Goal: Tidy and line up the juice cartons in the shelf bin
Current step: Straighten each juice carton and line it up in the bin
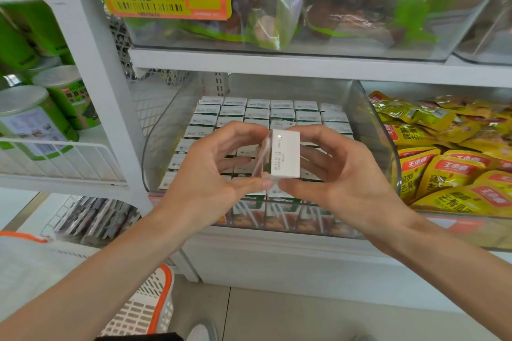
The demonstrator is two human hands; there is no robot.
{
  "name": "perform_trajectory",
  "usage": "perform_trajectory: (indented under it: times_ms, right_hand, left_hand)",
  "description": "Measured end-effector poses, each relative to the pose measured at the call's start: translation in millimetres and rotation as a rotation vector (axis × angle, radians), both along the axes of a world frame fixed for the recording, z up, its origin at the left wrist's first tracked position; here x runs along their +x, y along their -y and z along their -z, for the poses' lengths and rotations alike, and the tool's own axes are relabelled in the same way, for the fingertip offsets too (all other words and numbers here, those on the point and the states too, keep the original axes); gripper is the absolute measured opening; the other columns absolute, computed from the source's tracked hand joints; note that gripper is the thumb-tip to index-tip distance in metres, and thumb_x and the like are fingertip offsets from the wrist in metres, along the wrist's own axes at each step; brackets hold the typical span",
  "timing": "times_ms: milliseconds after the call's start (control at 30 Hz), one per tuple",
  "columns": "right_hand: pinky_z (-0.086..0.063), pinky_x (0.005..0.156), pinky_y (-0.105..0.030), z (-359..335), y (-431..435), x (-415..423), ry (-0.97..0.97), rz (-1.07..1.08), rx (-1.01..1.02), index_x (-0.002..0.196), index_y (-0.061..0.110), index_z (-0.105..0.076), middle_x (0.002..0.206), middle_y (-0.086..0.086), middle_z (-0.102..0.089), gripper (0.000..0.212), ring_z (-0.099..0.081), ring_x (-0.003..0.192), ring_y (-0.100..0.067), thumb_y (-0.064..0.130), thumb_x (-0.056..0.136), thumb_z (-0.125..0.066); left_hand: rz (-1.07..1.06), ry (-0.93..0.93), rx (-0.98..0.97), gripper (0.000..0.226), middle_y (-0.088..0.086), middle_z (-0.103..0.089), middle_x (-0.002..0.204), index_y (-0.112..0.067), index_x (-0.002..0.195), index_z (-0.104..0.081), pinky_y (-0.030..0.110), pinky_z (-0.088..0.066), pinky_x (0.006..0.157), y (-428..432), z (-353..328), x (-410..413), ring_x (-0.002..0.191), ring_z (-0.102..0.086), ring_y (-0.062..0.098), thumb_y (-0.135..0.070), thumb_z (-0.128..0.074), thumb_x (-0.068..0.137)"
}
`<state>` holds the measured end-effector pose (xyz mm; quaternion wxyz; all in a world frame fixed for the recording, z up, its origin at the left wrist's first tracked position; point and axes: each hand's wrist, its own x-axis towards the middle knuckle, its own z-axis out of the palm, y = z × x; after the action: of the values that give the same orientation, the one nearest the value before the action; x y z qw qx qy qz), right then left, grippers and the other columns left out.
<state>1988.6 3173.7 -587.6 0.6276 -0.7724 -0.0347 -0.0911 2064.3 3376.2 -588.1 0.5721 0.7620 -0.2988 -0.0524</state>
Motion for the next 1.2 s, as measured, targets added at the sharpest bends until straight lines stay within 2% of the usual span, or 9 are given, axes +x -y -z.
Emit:
perform_trajectory:
  times_ms: [267,433,500,600,700,867,933,1100,1200]
  right_hand:
    - [-0.052,0.111,-0.039,2.5,1.3,0.4,0.017,0.011,-0.052,0.128,0.024,-0.07,0.127,0.011,-0.075,0.057,-0.068,0.126,-0.01,0.004,0.078,-0.091]
    - [-0.057,0.1,-0.023,0.4,3.5,2.0,-0.093,0.02,0.13,0.135,0.029,-0.066,0.121,0.007,-0.078,0.047,-0.075,0.113,-0.012,0.02,0.091,-0.081]
    - [-0.058,0.1,-0.026,-1.7,3.6,4.0,-0.181,0.013,0.26,0.141,0.024,-0.061,0.119,0.0,-0.08,0.042,-0.076,0.111,-0.019,0.023,0.1,-0.071]
    - [-0.06,0.1,-0.037,-6.5,3.2,7.3,-0.265,-0.031,0.399,0.14,0.011,-0.062,0.12,-0.011,-0.079,0.036,-0.076,0.112,-0.029,0.025,0.107,-0.058]
    - [-0.061,0.096,-0.032,-8.5,0.4,6.1,-0.305,-0.088,0.424,0.13,0.005,-0.07,0.119,-0.012,-0.079,0.041,-0.077,0.11,-0.03,0.036,0.104,-0.06]
    - [-0.065,0.078,-0.032,-13.8,-1.6,7.7,-0.366,-0.034,0.616,0.125,0.003,-0.071,0.116,-0.018,-0.079,0.035,-0.08,0.099,-0.029,0.028,0.105,-0.059]
    - [-0.065,0.07,-0.03,-17.7,-0.9,8.7,-0.42,0.002,0.7,0.126,0.006,-0.071,0.113,-0.02,-0.079,0.034,-0.081,0.094,-0.029,0.03,0.106,-0.056]
    - [-0.063,0.064,-0.025,-16.5,1.6,8.0,-0.541,-0.027,0.64,0.13,0.013,-0.07,0.111,-0.022,-0.079,0.046,-0.08,0.098,-0.03,0.046,0.11,-0.045]
    - [-0.061,0.058,-0.023,-16.3,1.6,9.1,-0.572,-0.057,0.587,0.126,0.016,-0.072,0.109,-0.022,-0.079,0.055,-0.081,0.09,-0.028,0.055,0.11,-0.037]
  left_hand:
    - [0.001,-0.008,0.01,0.061,-0.021,-0.073,0.123,-0.03,0.124,-0.067,0.031,-0.053,0.104,-0.3,-2.0,-1.5,0.124,-0.064,-0.001,-0.005,-0.091,0.073]
    - [0.014,-0.046,-0.016,0.055,-0.024,-0.074,0.12,-0.034,0.133,-0.062,0.007,-0.05,0.092,0.7,-4.1,-5.2,0.115,-0.067,-0.007,-0.026,-0.083,0.082]
    - [0.016,-0.081,-0.019,0.052,-0.022,-0.074,0.121,-0.036,0.137,-0.061,0.005,-0.049,0.087,1.7,-5.9,-7.0,0.113,-0.066,-0.009,-0.035,-0.075,0.087]
    - [0.028,-0.065,0.0,0.047,-0.015,-0.07,0.129,-0.038,0.139,-0.062,0.014,-0.054,0.095,3.8,-7.6,-9.0,0.116,-0.065,-0.005,-0.034,-0.07,0.092]
    - [0.043,-0.055,0.01,0.049,-0.014,-0.068,0.13,-0.041,0.138,-0.062,0.022,-0.054,0.101,4.6,-8.5,-11.1,0.114,-0.068,0.001,-0.034,-0.072,0.09]
    - [0.067,-0.048,-0.007,0.05,-0.023,-0.069,0.124,-0.043,0.138,-0.062,0.017,-0.054,0.097,3.8,-8.1,-11.1,0.114,-0.067,-0.001,-0.042,-0.071,0.089]
    - [0.091,-0.028,0.013,0.052,-0.021,-0.069,0.125,-0.04,0.14,-0.061,0.024,-0.057,0.096,4.1,-6.8,-10.9,0.115,-0.067,0.005,-0.039,-0.071,0.089]
    - [0.045,0.034,0.031,0.049,-0.018,-0.071,0.125,-0.046,0.135,-0.062,0.025,-0.058,0.093,5.0,-2.9,-9.3,0.107,-0.07,0.012,-0.036,-0.072,0.089]
    - [0.01,0.028,0.002,0.045,-0.015,-0.072,0.122,-0.051,0.129,-0.063,0.027,-0.058,0.093,4.1,-2.4,-7.9,0.105,-0.072,0.011,-0.037,-0.072,0.087]
